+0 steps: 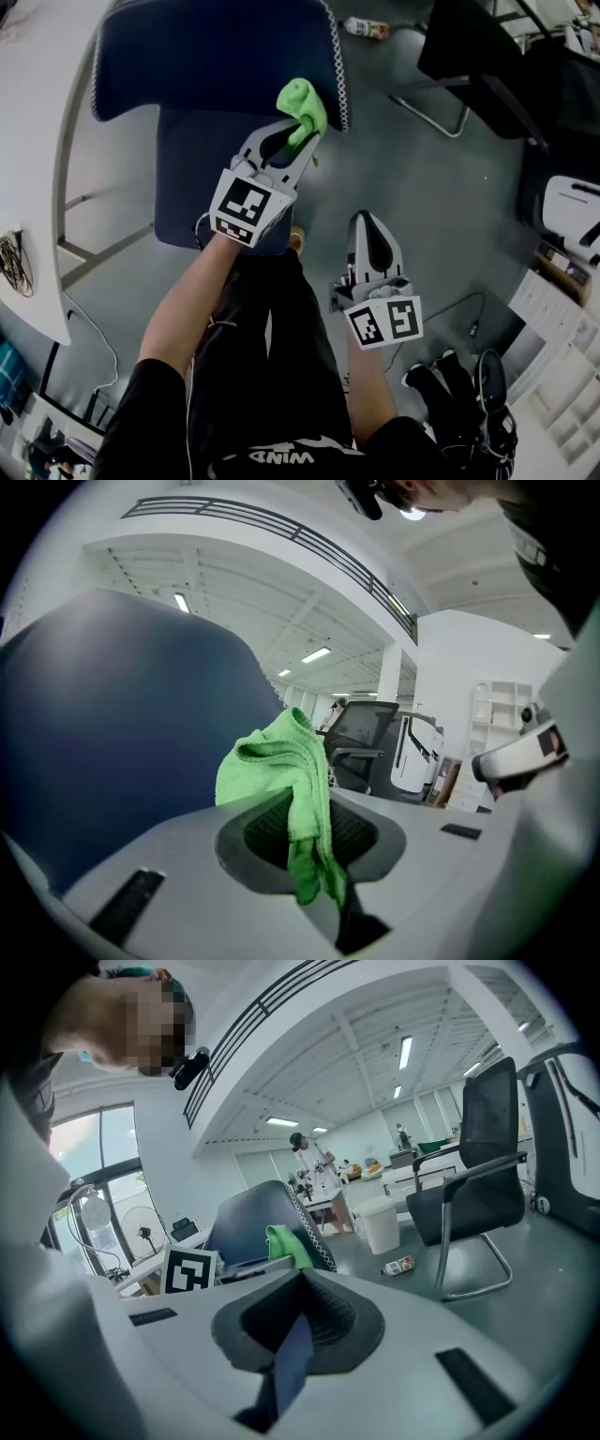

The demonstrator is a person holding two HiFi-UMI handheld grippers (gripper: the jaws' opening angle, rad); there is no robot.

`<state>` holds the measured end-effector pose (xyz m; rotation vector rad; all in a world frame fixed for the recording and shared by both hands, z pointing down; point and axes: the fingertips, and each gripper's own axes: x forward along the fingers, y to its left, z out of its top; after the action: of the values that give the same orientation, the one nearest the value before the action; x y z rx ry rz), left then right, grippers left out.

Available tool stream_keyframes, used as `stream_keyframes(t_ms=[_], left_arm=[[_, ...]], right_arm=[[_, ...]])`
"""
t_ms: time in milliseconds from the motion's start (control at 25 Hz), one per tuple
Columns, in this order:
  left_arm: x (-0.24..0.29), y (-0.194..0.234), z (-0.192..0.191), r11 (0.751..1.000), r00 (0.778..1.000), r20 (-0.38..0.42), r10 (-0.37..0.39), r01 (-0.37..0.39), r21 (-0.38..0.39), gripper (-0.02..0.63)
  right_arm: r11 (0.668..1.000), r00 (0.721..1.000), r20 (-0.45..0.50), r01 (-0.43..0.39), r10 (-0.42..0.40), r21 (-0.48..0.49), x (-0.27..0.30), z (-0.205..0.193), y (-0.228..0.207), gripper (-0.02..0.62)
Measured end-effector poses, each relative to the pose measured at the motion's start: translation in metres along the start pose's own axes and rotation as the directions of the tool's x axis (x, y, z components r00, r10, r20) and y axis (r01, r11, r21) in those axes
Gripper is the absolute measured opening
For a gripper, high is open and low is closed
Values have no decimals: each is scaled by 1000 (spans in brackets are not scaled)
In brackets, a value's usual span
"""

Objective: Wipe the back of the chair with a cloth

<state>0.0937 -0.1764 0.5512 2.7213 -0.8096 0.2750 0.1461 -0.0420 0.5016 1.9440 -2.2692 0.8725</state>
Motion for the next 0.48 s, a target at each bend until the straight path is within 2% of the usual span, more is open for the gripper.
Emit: stream_keyframes(t_ms=[240,360,480], left_arm=[[-42,54,-17,988,988,-19,152,-153,-29,69],[-71,88,-23,966,968,-21,252,-253,-49,69],[-101,120,-27,935,938,-25,346,-347,-72,69]], right_arm=[[999,999,-17,-39,38,-19,8,-5,12,-6],[998,998,-27,-59,58,-27,13,-7,18,-6],[996,996,-38,-80,79,-36,18,-7,24,-6]])
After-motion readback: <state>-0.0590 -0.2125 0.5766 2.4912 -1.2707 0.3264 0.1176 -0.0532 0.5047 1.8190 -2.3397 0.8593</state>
